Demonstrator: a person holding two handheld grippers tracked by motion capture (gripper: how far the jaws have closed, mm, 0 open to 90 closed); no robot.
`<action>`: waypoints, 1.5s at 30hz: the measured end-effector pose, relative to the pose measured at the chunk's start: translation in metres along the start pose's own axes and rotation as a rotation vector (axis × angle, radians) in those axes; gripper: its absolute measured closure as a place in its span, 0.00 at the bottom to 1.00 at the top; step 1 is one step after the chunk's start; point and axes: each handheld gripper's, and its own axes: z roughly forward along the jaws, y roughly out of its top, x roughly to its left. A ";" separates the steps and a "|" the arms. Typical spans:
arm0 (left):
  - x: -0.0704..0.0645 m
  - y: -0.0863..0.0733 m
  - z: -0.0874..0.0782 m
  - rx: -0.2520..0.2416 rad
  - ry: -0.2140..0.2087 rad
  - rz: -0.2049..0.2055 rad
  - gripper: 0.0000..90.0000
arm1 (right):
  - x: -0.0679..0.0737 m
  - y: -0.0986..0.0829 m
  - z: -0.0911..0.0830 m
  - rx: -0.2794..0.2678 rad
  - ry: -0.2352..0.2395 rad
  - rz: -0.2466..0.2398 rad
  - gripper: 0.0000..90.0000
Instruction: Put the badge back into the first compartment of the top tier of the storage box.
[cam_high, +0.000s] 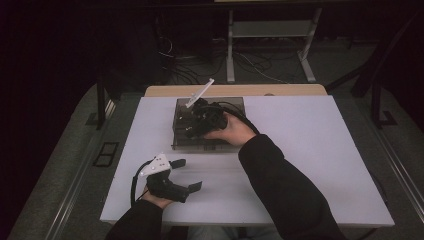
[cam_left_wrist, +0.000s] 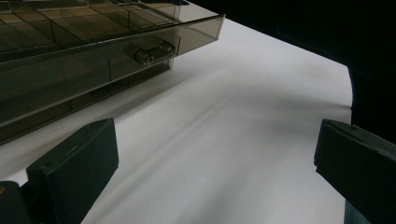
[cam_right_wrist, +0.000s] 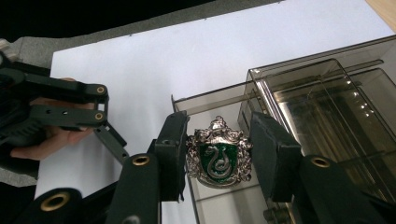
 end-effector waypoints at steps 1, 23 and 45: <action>0.000 0.000 0.000 0.000 -0.001 0.000 0.00 | 0.000 0.000 0.002 -0.002 0.003 -0.002 0.64; 0.001 0.000 0.000 0.002 -0.002 0.002 0.00 | -0.008 -0.005 0.036 0.036 0.012 0.010 0.64; 0.001 0.000 0.001 0.005 -0.006 0.007 0.00 | -0.010 -0.005 0.037 0.034 0.022 0.039 0.57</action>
